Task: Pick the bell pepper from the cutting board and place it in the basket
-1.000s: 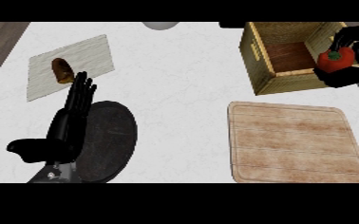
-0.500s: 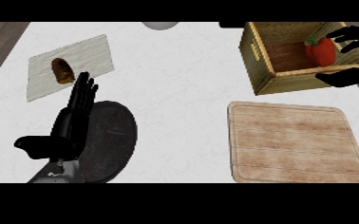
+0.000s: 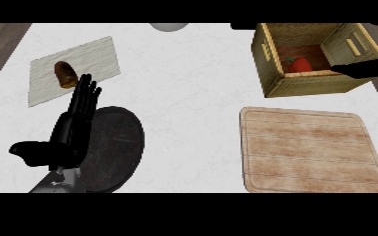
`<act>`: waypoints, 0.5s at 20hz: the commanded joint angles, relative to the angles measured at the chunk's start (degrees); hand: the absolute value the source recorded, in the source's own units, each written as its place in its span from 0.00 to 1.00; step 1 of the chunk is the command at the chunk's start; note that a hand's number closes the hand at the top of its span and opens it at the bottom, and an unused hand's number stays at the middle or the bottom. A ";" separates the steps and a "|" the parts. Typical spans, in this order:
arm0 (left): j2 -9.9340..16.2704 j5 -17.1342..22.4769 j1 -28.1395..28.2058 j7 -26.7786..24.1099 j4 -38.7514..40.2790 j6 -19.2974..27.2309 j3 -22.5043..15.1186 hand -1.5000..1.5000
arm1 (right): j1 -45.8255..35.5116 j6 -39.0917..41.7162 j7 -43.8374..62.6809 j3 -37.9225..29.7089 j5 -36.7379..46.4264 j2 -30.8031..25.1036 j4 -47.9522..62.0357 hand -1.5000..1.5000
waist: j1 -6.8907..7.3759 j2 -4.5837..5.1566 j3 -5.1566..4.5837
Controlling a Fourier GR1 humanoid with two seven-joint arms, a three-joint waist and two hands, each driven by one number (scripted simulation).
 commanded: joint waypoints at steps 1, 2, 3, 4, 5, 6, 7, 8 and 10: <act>-0.54 -0.38 1.32 -2.42 1.90 0.09 0.07 0.50 | 2.63 -4.58 -1.42 -2.16 -1.91 1.20 -4.90 0.00 | -0.45 -0.09 -0.02; -1.16 -0.83 0.79 1.06 -2.21 0.65 -1.73 0.50 | -0.33 -3.15 -3.50 -4.30 -3.28 -2.35 0.05 0.00 | -0.01 -0.01 0.01; -1.27 -0.87 1.54 -1.06 -1.15 0.53 -1.42 0.50 | -0.45 -3.82 -3.57 -4.75 -3.21 -3.24 0.16 0.00 | -0.02 0.01 0.00; -1.52 -1.32 -0.79 -3.26 3.76 0.97 -0.51 0.50 | -0.44 -6.25 -0.08 -4.11 -2.31 -1.26 -2.39 0.00 | -0.31 0.01 -0.02; -0.22 -0.36 -2.68 1.29 0.94 0.90 0.64 0.50 | 2.15 -3.66 0.46 -3.88 -3.87 -1.91 -5.75 0.00 | -0.41 -0.08 -0.02; 1.84 2.64 0.24 1.98 -2.49 -2.37 1.92 0.50 | -2.09 -5.42 1.85 -3.00 -1.65 -2.88 -0.61 0.00 | 0.13 -0.01 -0.01; -1.13 -0.89 -0.96 -0.60 0.81 0.82 -0.56 0.50 | 1.21 -4.19 -0.07 -5.85 -4.22 -4.69 -2.90 0.00 | -0.33 -0.04 -0.01; 0.03 -0.01 -1.53 -0.50 2.03 0.29 1.22 0.50 | 1.57 -4.41 7.80 -3.58 -2.67 -2.56 -10.60 0.00 | -0.65 -0.18 -0.05; -2.47 -1.50 1.71 -0.30 -1.59 1.09 -2.72 0.50 | -2.38 -1.42 3.84 -9.20 -5.92 -10.17 -1.04 0.00 | -0.01 -0.04 0.00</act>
